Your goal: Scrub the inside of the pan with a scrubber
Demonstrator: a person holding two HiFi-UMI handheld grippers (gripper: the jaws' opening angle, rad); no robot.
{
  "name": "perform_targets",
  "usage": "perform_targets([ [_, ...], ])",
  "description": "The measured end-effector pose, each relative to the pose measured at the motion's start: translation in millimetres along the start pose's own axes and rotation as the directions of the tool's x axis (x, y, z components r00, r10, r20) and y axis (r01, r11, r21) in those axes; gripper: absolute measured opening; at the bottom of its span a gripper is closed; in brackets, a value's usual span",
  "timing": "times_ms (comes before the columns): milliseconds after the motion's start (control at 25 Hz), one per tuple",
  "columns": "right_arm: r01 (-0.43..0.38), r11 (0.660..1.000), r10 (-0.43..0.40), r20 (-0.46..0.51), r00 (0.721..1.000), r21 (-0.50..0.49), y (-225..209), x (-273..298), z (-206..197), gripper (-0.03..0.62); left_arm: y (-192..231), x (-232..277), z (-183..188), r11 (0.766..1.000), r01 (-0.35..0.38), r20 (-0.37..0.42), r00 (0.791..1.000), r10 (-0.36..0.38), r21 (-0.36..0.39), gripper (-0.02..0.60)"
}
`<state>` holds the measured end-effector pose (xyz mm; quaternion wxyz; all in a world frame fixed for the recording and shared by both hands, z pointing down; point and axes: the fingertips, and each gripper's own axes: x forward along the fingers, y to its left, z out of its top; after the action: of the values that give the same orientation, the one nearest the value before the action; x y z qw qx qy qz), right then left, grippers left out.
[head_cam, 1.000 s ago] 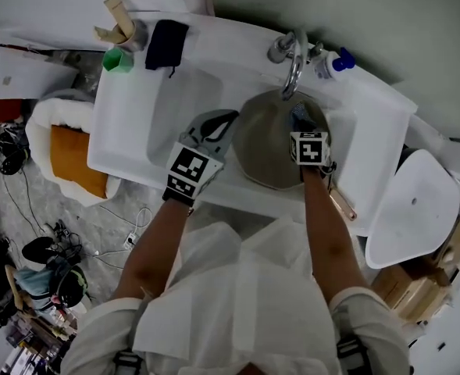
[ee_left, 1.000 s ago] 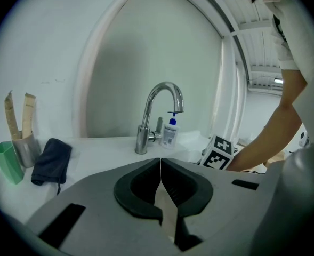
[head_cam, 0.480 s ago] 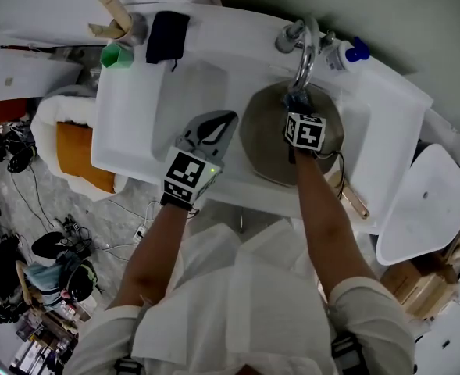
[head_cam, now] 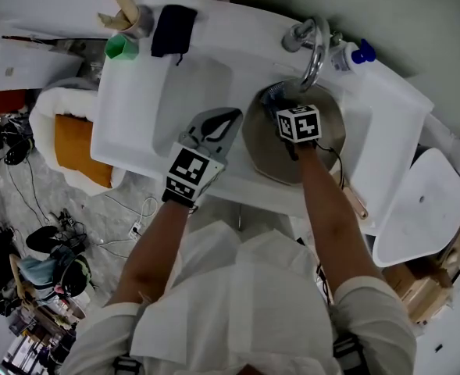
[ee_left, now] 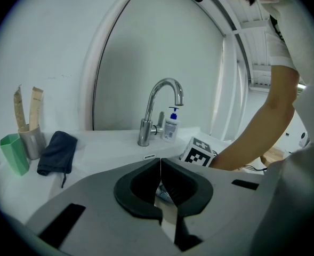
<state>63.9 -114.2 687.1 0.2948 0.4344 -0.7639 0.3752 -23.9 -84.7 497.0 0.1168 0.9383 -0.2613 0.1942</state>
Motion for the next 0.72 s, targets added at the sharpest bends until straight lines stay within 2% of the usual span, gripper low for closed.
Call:
perform_targets([
  [160,-0.138,0.989,0.134,-0.083,0.987,-0.048,33.6,3.1,-9.9,0.014,-0.2,-0.6,0.8,1.000,-0.003,0.005,1.000,0.003,-0.002,0.017],
  [280,-0.200,0.977,0.187,-0.142,0.972,-0.076,52.2,0.6,-20.1,0.014,-1.0,0.5,3.1,1.000,-0.004,0.010,1.000,0.004,-0.002,0.017],
  [440,-0.272,0.961,0.254,-0.219,0.942,-0.055,71.1,-6.1,-38.4,0.014,-3.2,2.1,3.3,1.000,-0.001,0.013,1.000,0.001,-0.008,0.017],
  [560,-0.355,0.934,0.329,-0.298,0.896,-0.034,91.0,-14.7,-56.7,0.014,-3.8,3.1,5.0,1.000,0.001,0.016,1.000,-0.001,-0.005,0.017],
  [720,-0.427,0.904,0.388,-0.428,0.816,0.005,105.4,-36.7,-89.9,0.014,-6.0,4.4,6.1,1.000,0.002,0.019,1.000,-0.001,-0.007,0.017],
])
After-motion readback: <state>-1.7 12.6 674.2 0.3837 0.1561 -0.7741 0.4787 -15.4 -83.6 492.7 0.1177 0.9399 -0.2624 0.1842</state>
